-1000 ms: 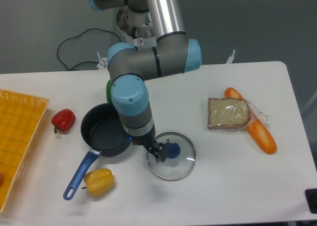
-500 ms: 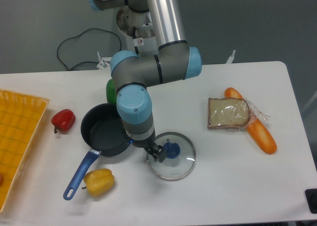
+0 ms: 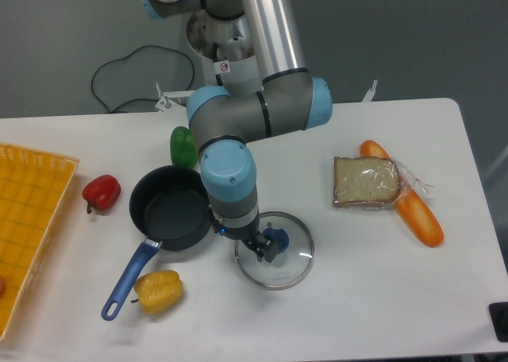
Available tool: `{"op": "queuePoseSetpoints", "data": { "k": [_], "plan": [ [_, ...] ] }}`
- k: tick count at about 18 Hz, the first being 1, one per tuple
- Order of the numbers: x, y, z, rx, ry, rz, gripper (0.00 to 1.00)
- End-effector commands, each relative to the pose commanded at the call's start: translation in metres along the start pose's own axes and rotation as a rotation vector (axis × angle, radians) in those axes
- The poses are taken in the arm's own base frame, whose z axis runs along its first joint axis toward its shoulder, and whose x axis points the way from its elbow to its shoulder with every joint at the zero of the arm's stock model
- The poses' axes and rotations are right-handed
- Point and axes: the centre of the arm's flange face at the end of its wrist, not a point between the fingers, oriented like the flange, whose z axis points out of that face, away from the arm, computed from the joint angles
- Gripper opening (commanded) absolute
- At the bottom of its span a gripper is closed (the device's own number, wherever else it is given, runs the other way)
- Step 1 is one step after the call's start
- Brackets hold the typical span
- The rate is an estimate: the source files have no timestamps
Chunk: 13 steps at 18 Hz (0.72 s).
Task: Pick up the toast
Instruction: 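Open the gripper and lift away from the glass lid's blue knob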
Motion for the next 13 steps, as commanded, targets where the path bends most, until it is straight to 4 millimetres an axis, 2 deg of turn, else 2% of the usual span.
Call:
{"op": "queuePoseSetpoints", "data": {
  "k": [4, 7, 11, 12, 13],
  "plan": [
    [-0.011, 0.017, -0.011, 0.001, -0.008, 0.003, 1.0],
    [-0.012, 0.02, -0.011, -0.006, -0.008, 0.15, 1.0],
    [-0.012, 0.026, -0.008, -0.057, -0.016, 0.227, 1.0],
    [-0.013, 0.035, -0.002, -0.088, 0.013, 0.289, 1.0],
    [-0.017, 0.055, -0.003, -0.093, 0.03, 0.362, 1.0]
  ]
}}
